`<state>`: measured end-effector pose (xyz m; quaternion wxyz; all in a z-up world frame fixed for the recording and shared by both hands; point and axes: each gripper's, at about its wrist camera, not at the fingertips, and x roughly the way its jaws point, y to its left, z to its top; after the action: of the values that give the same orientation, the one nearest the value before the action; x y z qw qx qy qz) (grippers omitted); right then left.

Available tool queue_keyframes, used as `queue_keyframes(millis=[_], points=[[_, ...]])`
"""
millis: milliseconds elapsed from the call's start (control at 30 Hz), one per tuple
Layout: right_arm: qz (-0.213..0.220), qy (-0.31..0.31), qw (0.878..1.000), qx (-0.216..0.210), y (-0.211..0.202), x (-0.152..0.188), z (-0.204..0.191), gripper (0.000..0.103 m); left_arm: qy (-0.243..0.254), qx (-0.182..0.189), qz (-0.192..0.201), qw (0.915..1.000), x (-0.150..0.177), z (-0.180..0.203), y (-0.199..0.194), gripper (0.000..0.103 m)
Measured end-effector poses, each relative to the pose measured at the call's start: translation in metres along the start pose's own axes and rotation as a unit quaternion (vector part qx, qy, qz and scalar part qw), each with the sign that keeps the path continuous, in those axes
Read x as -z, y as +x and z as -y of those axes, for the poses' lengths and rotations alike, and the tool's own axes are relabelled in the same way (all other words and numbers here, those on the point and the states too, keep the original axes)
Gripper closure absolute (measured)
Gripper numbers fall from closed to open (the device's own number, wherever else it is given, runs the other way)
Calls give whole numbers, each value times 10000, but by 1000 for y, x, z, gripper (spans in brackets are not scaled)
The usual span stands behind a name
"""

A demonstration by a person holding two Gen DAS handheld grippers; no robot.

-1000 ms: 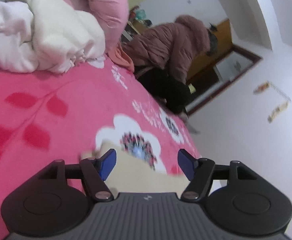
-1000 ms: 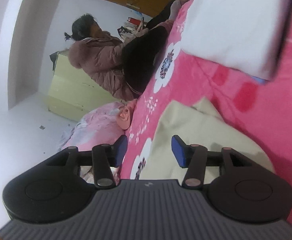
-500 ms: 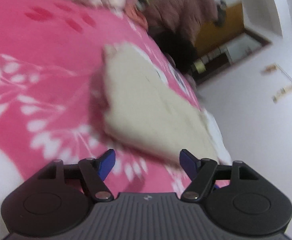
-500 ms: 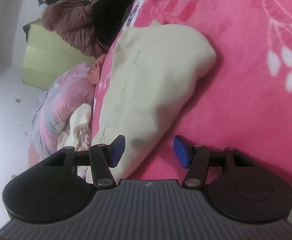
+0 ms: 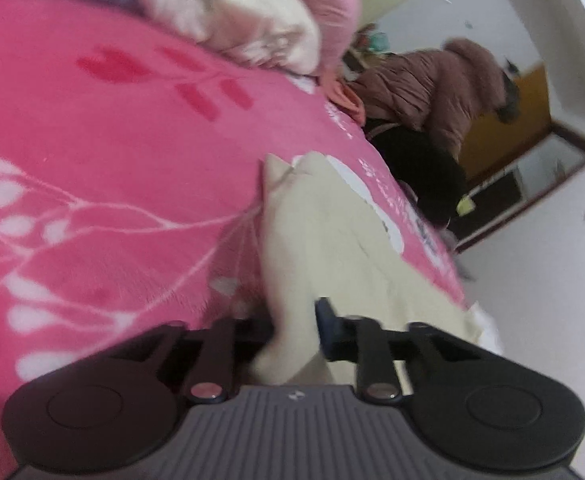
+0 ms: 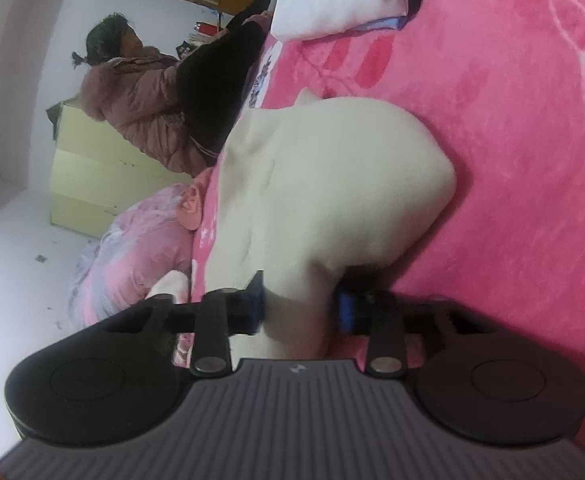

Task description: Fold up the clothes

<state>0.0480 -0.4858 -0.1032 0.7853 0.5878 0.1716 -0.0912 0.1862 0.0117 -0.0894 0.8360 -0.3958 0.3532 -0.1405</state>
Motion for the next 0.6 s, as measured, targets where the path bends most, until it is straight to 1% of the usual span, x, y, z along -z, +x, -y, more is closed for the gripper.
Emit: queue_keyframes(millis=[67, 100, 233, 333, 467, 533, 600], points=[[56, -157, 9999, -46, -5, 2, -4, 79, -198, 138, -7, 9997, -5, -3, -8, 89], [69, -247, 9996, -96, -9, 4, -8, 81, -205, 178, 7, 9996, -6, -3, -12, 89], [96, -561, 9981, -236, -28, 9, -26, 83, 3, 318, 47, 9995, -7, 4, -32, 89], [5, -566, 9981, -237, -45, 18, -32, 83, 221, 455, 28, 9987, -9, 6, -56, 89], [-213, -570, 9977, -287, -82, 43, -29, 84, 502, 498, -181, 9973, -4, -9, -106, 89], [-399, -530, 9973, -312, -104, 61, -24, 84, 675, 445, -294, 9963, 3, -22, -136, 89], [-623, -426, 9965, -347, -130, 82, -15, 83, 680, 405, -441, 9959, 12, -38, -160, 89]])
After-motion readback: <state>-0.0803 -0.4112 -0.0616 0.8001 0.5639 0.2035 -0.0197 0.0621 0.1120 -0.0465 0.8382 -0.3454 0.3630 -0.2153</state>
